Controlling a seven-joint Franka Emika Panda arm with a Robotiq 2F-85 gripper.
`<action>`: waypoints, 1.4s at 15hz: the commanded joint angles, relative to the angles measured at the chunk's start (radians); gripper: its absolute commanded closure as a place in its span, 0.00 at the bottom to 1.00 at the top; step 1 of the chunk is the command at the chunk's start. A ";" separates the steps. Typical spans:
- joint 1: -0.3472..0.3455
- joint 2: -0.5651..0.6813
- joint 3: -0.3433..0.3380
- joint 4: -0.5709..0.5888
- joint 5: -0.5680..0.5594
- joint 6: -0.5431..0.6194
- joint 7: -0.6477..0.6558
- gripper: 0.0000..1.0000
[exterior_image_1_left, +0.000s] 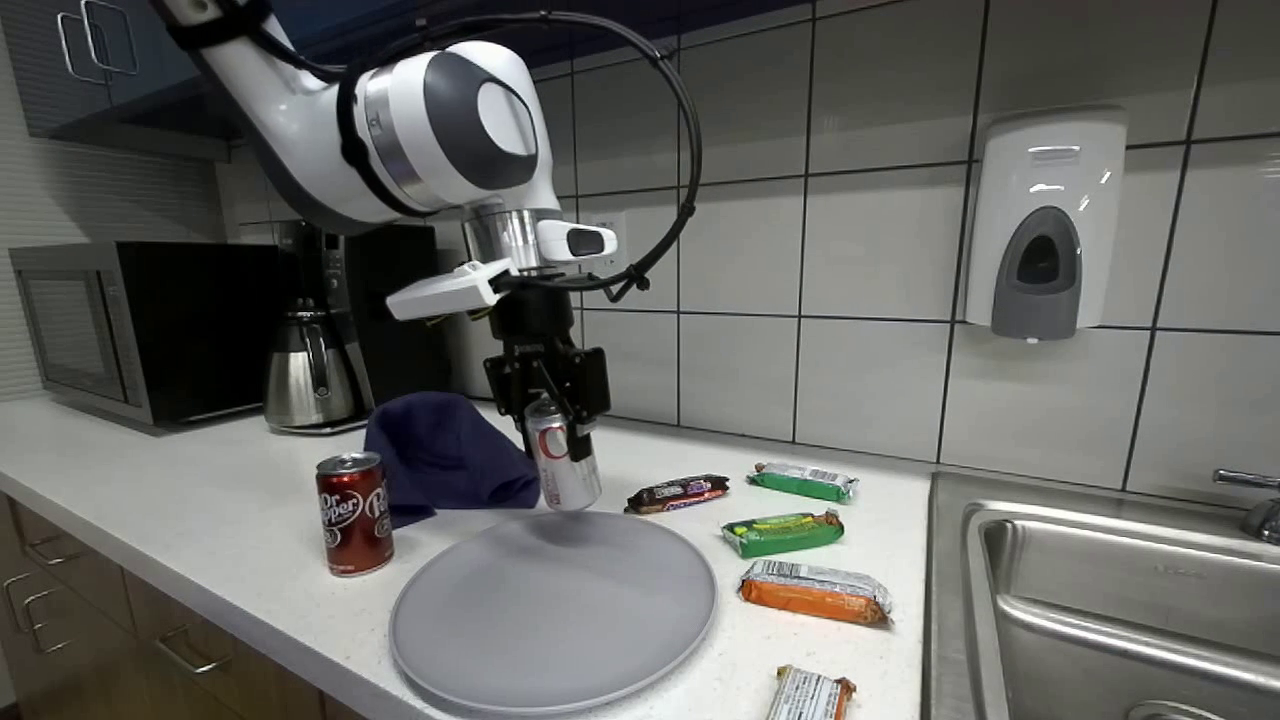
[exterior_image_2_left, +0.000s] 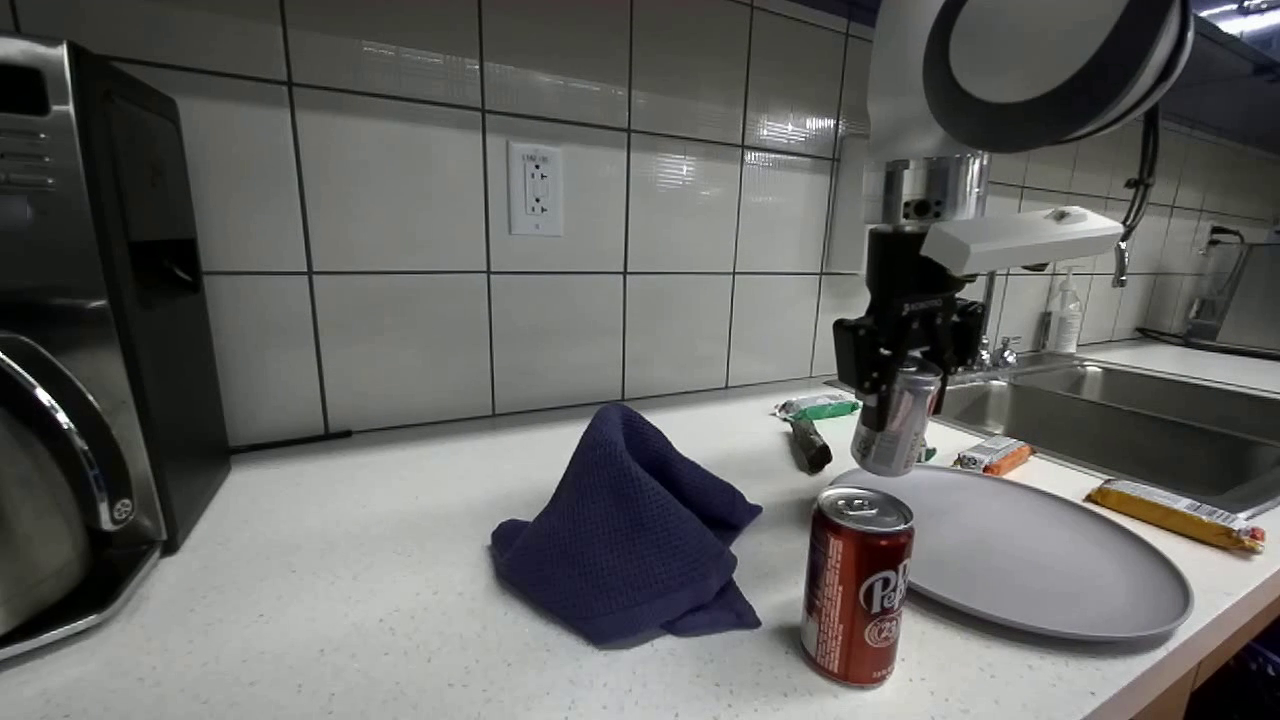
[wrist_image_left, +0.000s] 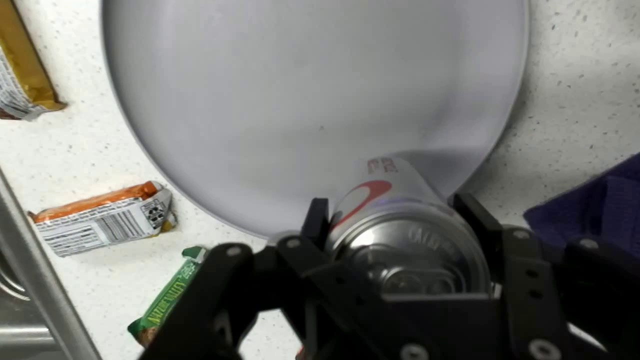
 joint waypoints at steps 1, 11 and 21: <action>0.024 0.080 0.010 0.101 -0.004 -0.040 0.049 0.60; 0.091 0.283 -0.008 0.340 0.041 -0.139 0.057 0.60; 0.113 0.338 -0.012 0.442 0.068 -0.231 0.055 0.60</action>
